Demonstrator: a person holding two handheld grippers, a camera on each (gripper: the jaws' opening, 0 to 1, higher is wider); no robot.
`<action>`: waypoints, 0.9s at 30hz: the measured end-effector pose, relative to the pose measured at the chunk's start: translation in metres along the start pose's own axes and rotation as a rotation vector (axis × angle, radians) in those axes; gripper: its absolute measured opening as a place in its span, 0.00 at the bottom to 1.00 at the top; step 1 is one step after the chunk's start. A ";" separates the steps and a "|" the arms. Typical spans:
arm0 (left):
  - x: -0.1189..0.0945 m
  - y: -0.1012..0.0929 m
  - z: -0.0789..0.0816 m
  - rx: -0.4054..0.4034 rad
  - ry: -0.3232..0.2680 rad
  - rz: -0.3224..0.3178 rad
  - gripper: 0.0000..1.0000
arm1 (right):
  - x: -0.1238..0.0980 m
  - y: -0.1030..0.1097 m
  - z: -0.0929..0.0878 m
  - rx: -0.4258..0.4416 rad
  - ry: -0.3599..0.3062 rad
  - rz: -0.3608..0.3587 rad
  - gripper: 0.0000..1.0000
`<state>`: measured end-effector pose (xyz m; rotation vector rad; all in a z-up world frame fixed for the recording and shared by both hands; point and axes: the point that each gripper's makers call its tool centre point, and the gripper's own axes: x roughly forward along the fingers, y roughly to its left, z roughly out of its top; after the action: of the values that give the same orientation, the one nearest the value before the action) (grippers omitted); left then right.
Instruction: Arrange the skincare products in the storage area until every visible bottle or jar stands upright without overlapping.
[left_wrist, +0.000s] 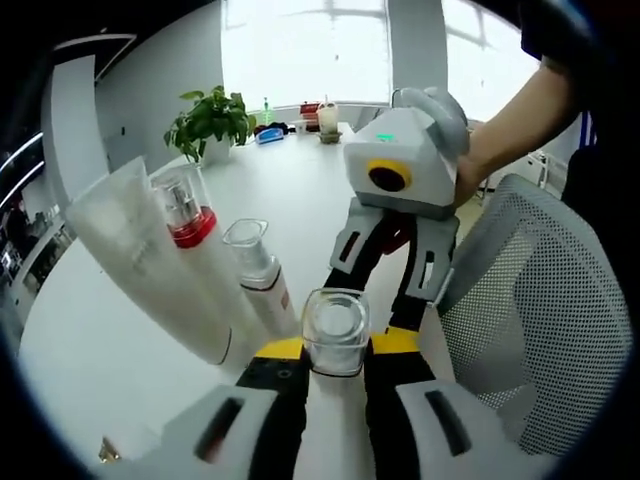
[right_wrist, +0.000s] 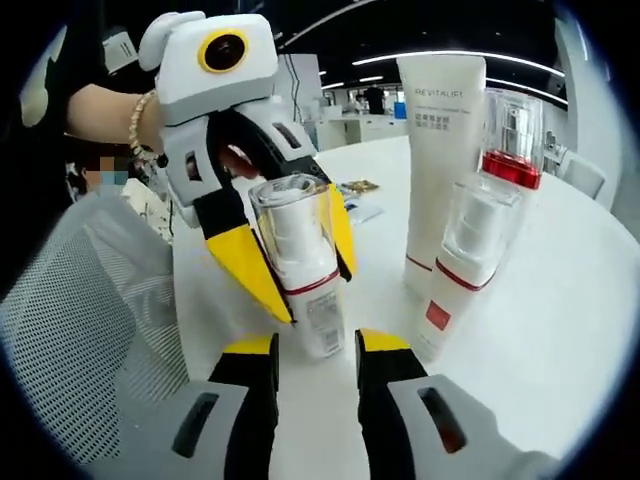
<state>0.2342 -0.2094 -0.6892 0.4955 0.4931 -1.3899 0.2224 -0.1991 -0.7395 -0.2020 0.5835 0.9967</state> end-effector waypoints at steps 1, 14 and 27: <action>0.000 0.002 0.000 0.001 -0.001 0.002 0.24 | -0.001 0.000 -0.002 0.004 0.002 -0.002 0.32; 0.007 0.032 0.004 -0.034 -0.033 0.034 0.24 | -0.017 -0.007 -0.015 0.077 0.002 -0.047 0.38; 0.017 0.050 0.006 -0.039 -0.061 0.064 0.24 | -0.035 -0.025 -0.025 0.138 0.000 -0.116 0.49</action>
<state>0.2865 -0.2203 -0.6926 0.4320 0.4503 -1.3273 0.2196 -0.2481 -0.7437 -0.1125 0.6310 0.8412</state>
